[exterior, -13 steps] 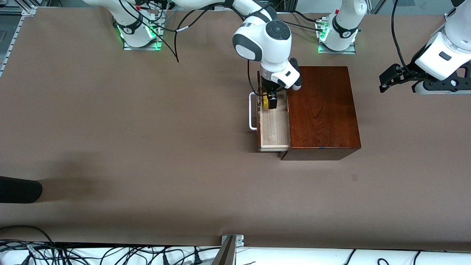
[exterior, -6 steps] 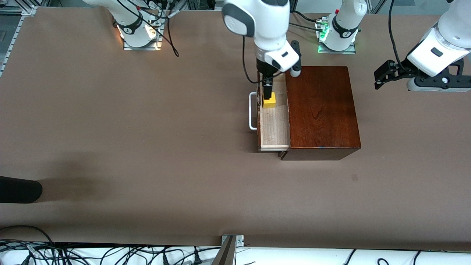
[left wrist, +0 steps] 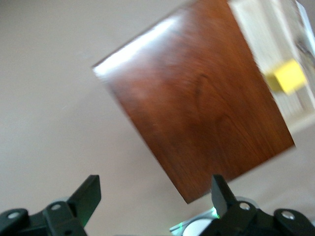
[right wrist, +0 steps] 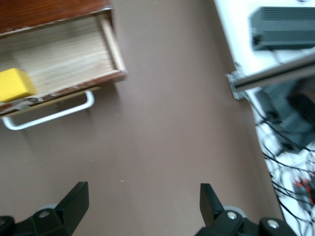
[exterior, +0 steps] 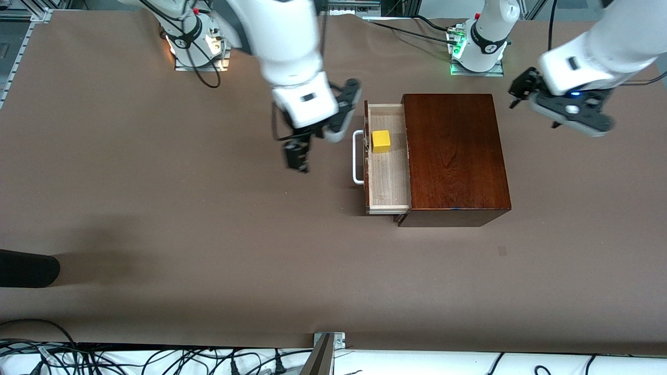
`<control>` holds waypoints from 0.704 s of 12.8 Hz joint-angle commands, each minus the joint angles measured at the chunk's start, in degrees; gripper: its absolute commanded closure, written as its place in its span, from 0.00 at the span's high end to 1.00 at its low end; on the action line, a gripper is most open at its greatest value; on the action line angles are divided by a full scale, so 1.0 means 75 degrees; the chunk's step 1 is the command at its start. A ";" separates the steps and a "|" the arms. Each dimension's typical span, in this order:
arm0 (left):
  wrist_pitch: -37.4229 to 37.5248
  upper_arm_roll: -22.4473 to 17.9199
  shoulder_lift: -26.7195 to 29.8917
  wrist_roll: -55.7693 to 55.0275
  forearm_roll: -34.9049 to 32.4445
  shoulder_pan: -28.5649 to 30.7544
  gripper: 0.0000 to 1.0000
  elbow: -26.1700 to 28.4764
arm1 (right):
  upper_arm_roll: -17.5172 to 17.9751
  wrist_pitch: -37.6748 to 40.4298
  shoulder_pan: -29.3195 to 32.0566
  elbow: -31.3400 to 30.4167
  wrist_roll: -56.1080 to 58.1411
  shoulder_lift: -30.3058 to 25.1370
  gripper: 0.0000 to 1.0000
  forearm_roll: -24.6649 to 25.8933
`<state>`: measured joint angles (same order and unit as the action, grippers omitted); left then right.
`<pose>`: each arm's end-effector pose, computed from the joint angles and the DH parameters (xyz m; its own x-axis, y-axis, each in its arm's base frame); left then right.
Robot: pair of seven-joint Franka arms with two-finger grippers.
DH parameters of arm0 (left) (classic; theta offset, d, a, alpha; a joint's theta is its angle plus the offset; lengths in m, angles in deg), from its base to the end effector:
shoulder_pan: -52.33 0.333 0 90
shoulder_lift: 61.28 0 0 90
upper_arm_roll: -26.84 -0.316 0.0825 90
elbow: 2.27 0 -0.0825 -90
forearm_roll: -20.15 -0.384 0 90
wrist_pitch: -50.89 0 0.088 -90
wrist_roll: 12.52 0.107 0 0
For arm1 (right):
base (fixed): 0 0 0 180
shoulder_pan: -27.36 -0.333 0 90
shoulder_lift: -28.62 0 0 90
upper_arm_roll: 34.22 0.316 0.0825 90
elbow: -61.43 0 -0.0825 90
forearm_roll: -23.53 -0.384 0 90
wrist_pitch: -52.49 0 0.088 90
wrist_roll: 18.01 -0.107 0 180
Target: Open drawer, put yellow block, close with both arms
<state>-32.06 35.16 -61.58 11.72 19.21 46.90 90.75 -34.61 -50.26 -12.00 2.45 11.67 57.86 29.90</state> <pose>0.5246 -0.1262 0.5876 0.7737 -0.6102 -0.1705 -0.6100 -0.7901 0.0596 0.5645 0.4464 0.5819 0.3312 0.9299 0.1602 0.9056 -0.3609 0.2227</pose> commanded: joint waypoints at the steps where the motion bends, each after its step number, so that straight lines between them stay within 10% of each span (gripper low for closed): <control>1: 0.0185 0.0062 -0.0837 0.2128 0.0360 -0.0574 1.00 -0.0274 | -0.0495 0.0246 0.0162 -0.0257 -0.0067 -0.0626 1.00 -0.0344; 4: 0.0173 0.0249 -0.1506 0.2206 0.0710 -0.2246 1.00 -0.0309 | -0.1456 0.0504 0.0571 -0.1344 -0.0231 -0.1598 1.00 -0.1784; 9: -0.0176 0.0390 -0.3649 0.2041 0.0899 -0.3341 1.00 -0.2229 | -0.2186 0.1418 0.0864 -0.1909 -0.1224 -0.2455 1.00 -0.1893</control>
<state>-33.31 37.92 -82.60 25.12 24.64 21.97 81.46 -51.33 -40.56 -6.31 -7.73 6.48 43.28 16.54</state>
